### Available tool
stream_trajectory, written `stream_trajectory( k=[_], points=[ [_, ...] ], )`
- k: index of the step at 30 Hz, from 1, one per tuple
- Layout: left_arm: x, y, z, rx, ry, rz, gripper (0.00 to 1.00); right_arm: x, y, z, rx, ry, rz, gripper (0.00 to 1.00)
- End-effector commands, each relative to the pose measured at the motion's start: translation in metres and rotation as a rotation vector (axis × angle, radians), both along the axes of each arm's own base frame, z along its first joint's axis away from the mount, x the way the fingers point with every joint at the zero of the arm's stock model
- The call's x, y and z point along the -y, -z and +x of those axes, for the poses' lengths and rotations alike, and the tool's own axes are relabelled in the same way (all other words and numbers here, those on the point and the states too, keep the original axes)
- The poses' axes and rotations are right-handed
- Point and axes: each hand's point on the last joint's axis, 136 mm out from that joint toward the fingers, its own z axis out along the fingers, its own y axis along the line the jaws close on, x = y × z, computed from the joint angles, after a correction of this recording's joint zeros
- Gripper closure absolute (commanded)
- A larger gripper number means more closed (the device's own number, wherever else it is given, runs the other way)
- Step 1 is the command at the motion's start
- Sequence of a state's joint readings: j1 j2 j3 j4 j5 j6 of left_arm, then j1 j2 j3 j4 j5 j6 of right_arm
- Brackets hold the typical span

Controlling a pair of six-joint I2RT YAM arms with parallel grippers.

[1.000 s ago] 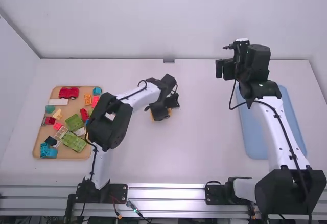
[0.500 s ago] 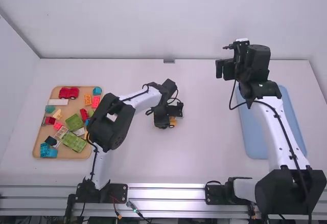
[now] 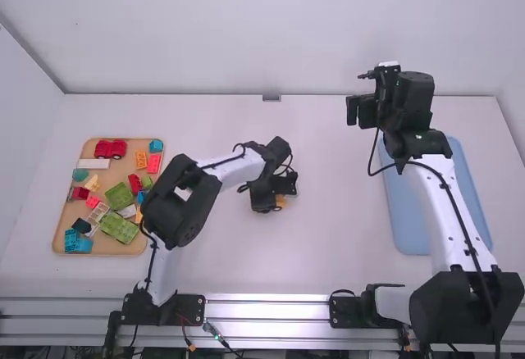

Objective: Assemble lego blocks to make yellow taxi

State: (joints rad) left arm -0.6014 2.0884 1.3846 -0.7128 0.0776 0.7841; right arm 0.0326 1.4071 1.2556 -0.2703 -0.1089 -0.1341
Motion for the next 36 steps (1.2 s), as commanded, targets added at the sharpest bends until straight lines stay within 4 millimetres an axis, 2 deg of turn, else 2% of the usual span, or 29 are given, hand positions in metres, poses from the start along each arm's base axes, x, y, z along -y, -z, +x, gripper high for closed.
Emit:
stream_trajectory(
  k=[1, 4, 6, 7, 8, 13, 17, 19, 20, 21, 24, 28, 31, 32, 33, 34, 35, 36],
  points=[
    [0.000, -0.009, -0.003, 0.018, -0.003, -0.004, 0.76, 0.000, -0.014, 0.005, 0.029, 0.003, 0.003, 0.01],
    [-0.002, -0.007, -0.004, 0.019, -0.003, -0.001, 0.71, 0.000, -0.014, 0.005, 0.030, 0.002, 0.002, 0.01],
    [-0.004, -0.007, -0.007, 0.005, -0.005, 0.005, 0.62, 0.000, -0.015, 0.006, 0.032, 0.002, 0.002, 0.01],
    [-0.004, -0.008, -0.009, 0.000, 0.000, 0.010, 0.45, 0.000, -0.015, 0.006, 0.033, 0.002, 0.002, 0.02],
    [-0.003, -0.008, -0.008, 0.002, -0.003, 0.007, 0.01, 0.000, -0.015, 0.006, 0.033, 0.002, 0.002, 0.01],
    [-0.001, -0.016, 0.002, 0.027, -0.037, -0.003, 0.01, 0.000, -0.015, 0.006, 0.032, 0.002, 0.002, 0.01],
    [0.001, -0.032, 0.010, 0.062, -0.034, -0.011, 0.01, 0.000, -0.015, 0.006, 0.032, 0.002, 0.002, 0.01],
    [-0.001, -0.046, 0.022, 0.111, -0.051, -0.012, 0.01, 0.000, -0.015, 0.006, 0.032, 0.002, 0.002, 0.01],
    [0.000, -0.059, 0.032, 0.158, -0.079, -0.032, 0.01, 0.000, -0.015, 0.006, 0.033, 0.002, 0.002, 0.01],
    [0.001, -0.062, 0.034, 0.168, -0.085, -0.038, 0.01, 0.000, -0.015, 0.006, 0.033, 0.002, 0.002, 0.01],
    [0.002, -0.088, 0.046, 0.234, -0.093, -0.084, 0.01, 0.000, -0.015, 0.006, 0.033, 0.002, 0.002, 0.01],
    [-0.014, -0.122, 0.062, 0.321, -0.166, -0.117, 0.01, 0.000, -0.015, 0.006, 0.032, 0.002, 0.002, 0.01],
    [-0.047, -0.151, 0.094, 0.451, -0.416, -0.125, 0.01, 0.000, -0.015, 0.006, 0.033, 0.002, 0.002, 0.01],
    [-0.070, -0.165, 0.110, 0.522, -0.572, -0.125, 0.01, 0.000, -0.015, 0.006, 0.032, 0.002, 0.002, 0.01],
    [-0.084, -0.171, 0.118, 0.556, -0.661, -0.124, 0.01, 0.000, -0.015, 0.006, 0.032, 0.002, 0.002, 0.01],
    [-0.110, -0.181, 0.129, 0.615, -0.804, -0.116, 0.01, 0.000, -0.014, 0.006, 0.030, 0.002, 0.003, 0.01],
    [-0.118, -0.184, 0.132, 0.631, -0.847, -0.114, 0.01, 0.000, -0.014, 0.005, 0.030, 0.002, 0.003, 0.01],
    [-0.151, -0.192, 0.141, 0.680, -1.009, -0.103, 0.01, 0.000, -0.014, 0.005, 0.029, 0.002, 0.002, 0.01]
  ],
)
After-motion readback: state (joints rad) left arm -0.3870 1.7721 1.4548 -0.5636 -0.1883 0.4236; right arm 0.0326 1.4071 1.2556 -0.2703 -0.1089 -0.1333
